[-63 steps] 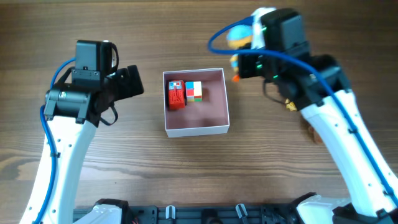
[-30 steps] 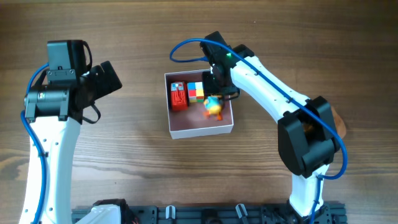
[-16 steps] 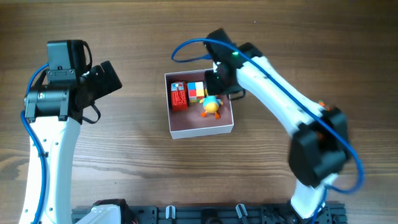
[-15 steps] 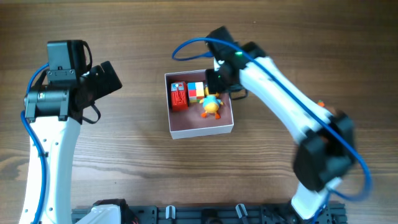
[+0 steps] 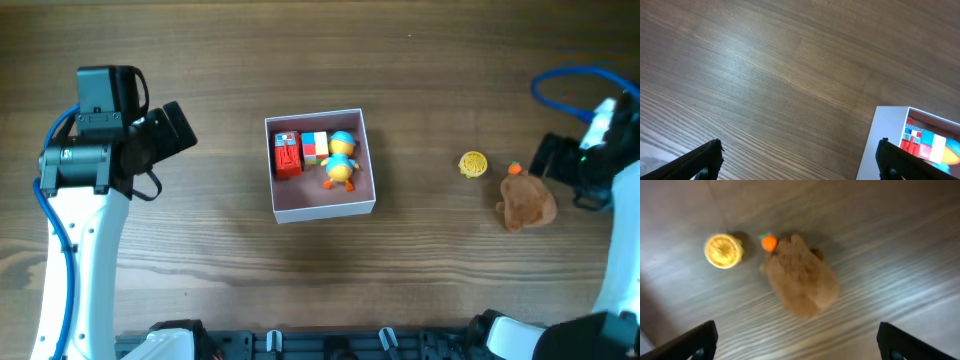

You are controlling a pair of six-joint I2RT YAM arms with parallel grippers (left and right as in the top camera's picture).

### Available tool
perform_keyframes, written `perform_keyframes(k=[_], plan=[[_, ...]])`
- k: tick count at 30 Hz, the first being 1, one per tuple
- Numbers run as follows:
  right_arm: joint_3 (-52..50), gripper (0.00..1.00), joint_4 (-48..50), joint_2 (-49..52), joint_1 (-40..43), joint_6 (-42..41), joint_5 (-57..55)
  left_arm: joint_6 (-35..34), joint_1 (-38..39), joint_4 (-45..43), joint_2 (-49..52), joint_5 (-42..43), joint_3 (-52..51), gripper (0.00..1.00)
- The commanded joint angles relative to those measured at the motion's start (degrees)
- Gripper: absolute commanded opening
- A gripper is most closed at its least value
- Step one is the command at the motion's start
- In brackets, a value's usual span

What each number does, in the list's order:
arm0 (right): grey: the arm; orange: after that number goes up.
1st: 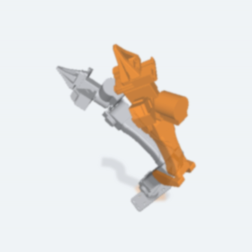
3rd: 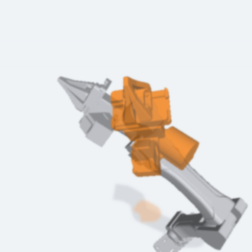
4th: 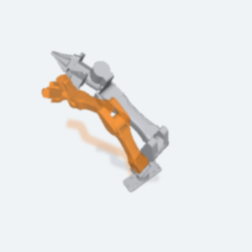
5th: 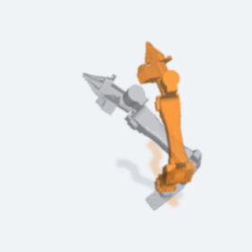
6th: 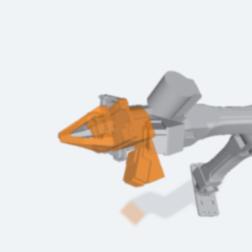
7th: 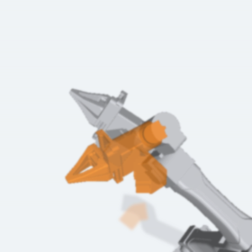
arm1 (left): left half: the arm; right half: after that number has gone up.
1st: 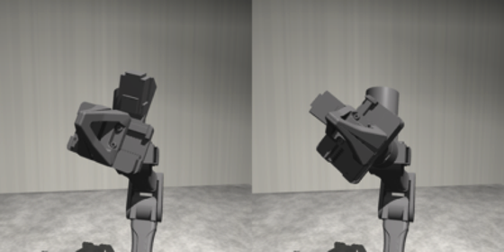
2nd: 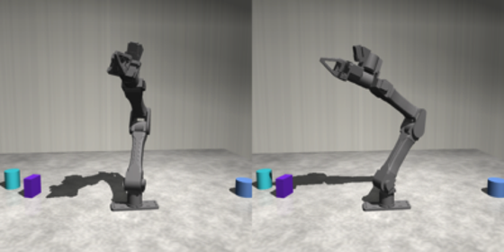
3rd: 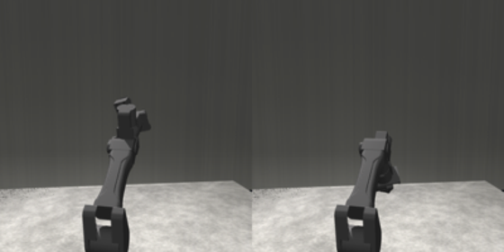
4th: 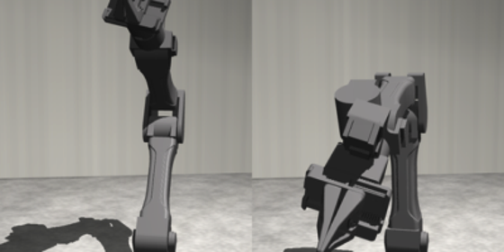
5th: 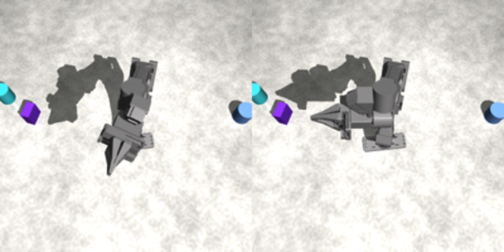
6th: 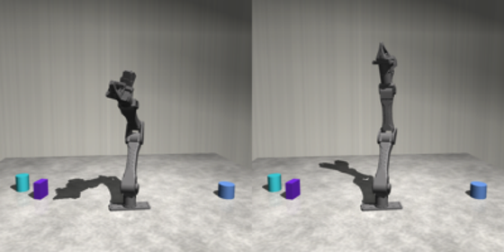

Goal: Pack container
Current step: 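Grasp the brown plush bear with the right gripper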

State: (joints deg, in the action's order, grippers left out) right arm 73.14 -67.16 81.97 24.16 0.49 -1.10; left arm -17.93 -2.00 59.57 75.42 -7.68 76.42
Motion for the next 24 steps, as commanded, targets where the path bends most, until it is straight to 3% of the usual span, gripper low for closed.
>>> perform_keyframes(k=[1, 14, 16, 18, 21, 23, 24], plan=[[-6.1, 1.00, 4.8, 2.7, 0.1, 6.2, 0.1, -0.5, -0.4, 0.1, -0.5, -0.3, 0.3, 0.99], [-6.5, 0.97, 13.9, 23.0, 0.1, 8.3, -1.7, -0.5, -0.4, 0.1, -0.5, -0.3, 0.3, 0.99], [-6.5, 0.85, 14.5, 23.9, 0.1, 7.9, 0.0, -0.5, -0.4, 0.1, -0.5, -0.3, 0.3, 0.99], [-6.5, 0.53, 15.2, 24.0, 0.1, 7.5, 1.2, -0.5, -0.4, 0.0, -0.5, -0.3, 0.3, 0.99], [-6.5, 0.29, 15.3, 24.0, 0.1, 6.7, 1.2, -0.5, -0.4, 0.1, -0.5, -0.3, 0.3, 0.99], [-6.5, 0.22, 15.3, 24.0, 0.1, 5.1, 1.2, -0.5, -0.4, 0.1, -0.5, -0.3, 0.3, 0.99], [-6.5, 0.09, 15.3, 24.0, 0.1, 5.1, 1.2, -0.5, -0.4, 0.1, -0.5, -0.3, 0.3, 0.99]])
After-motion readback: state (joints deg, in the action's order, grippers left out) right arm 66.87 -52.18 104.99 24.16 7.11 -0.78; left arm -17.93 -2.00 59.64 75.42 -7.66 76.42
